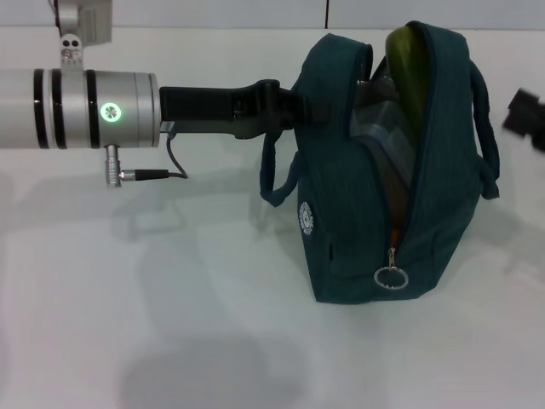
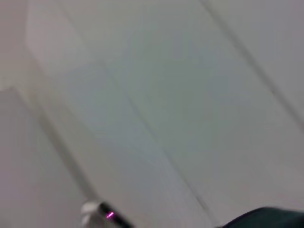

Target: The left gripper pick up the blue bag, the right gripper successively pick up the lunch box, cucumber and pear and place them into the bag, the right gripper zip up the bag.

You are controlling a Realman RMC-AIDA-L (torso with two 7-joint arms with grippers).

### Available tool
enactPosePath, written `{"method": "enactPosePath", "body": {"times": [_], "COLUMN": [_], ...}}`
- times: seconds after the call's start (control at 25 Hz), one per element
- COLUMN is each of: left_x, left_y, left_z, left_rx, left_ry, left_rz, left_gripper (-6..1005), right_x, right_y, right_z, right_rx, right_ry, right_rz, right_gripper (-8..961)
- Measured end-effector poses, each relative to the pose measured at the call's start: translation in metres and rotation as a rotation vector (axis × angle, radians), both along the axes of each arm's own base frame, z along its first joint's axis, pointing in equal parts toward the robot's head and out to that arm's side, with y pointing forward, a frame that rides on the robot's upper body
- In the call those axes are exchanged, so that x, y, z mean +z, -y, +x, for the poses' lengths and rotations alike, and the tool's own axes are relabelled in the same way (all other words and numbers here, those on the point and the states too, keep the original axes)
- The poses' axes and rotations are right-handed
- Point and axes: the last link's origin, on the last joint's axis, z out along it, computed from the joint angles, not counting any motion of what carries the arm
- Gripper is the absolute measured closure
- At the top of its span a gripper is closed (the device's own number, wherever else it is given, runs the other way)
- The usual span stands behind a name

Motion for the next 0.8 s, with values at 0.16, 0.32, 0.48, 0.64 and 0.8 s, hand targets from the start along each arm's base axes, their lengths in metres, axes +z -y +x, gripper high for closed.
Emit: {"method": "enactPosePath", "body": {"times": [0.16, 0.32, 0.48, 0.64, 0.8], "left_x": [0.0, 0.0, 0.0, 0.0, 0.0], "left_y": [0.0, 0.0, 0.0, 0.0, 0.0], "left_z": [-0.001, -0.001, -0.001, -0.001, -0.002], "left_rx": [0.005, 0.007, 0.008, 0.009, 0.01], "left_ry": [-0.001, 0.0, 0.0, -0.001, -0.001], "left_rz": [0.004, 0.005, 0.005, 0.006, 0.006], "left_gripper": [949, 948, 947, 946, 945], "right_x": [-0.003, -0.008, -0.019, -0.044, -0.067], "right_y": [0.03, 0.065, 0.086, 0.09, 0.08], "right_z": [0.001, 0.012, 0.023, 0.027, 0.027], "right_rx": [0.154, 0.241, 0.235, 0.189, 0.138], "right_ry": [0.03, 0.05, 0.076, 0.116, 0.153], "right_rz": [-0.044, -0.008, 0.013, -0.043, -0.091], "right_gripper": [128, 123, 130, 137, 145]}}
